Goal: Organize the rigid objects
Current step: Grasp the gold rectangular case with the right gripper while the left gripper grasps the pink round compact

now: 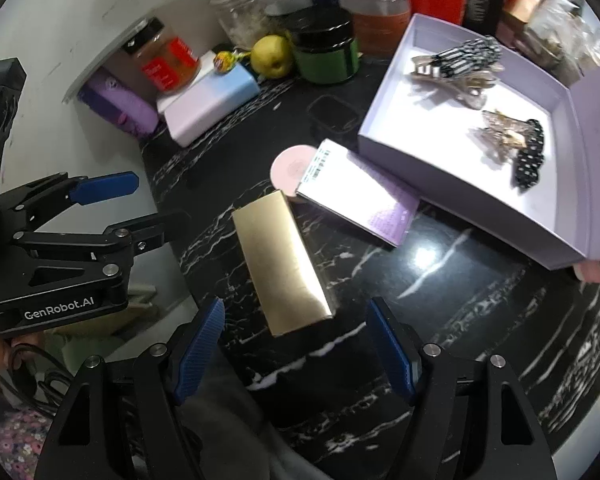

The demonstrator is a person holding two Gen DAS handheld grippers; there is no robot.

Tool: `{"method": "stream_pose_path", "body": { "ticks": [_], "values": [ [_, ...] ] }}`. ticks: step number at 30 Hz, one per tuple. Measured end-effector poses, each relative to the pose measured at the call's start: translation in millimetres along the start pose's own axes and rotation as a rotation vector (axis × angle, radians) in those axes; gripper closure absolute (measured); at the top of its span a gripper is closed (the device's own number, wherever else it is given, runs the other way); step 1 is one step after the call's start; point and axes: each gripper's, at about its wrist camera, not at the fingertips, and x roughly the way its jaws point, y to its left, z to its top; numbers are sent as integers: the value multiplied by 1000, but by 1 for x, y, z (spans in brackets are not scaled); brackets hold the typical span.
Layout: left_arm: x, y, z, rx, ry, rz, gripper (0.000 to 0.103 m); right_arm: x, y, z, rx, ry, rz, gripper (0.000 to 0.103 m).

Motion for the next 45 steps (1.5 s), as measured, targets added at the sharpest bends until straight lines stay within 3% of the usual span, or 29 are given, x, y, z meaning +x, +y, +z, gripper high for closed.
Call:
{"method": "stream_pose_path", "body": {
  "ticks": [21, 25, 27, 29, 45],
  "values": [
    [22, 38, 4, -69, 23, 27, 32, 66, 19, 25, -94, 113, -19, 29],
    [24, 37, 8, -59, 21, 13, 32, 72, 18, 24, -81, 124, -16, 42],
    [26, 34, 11, -48, 22, 4, 32, 74, 15, 23, -72, 127, -24, 52],
    [28, 31, 14, -34, 22, -5, 32, 74, 11, 21, -61, 130, -18, 54],
    [70, -20, 43, 151, 62, -136, 32, 58, -41, -7, 114, 147, -19, 55]
  ]
}}
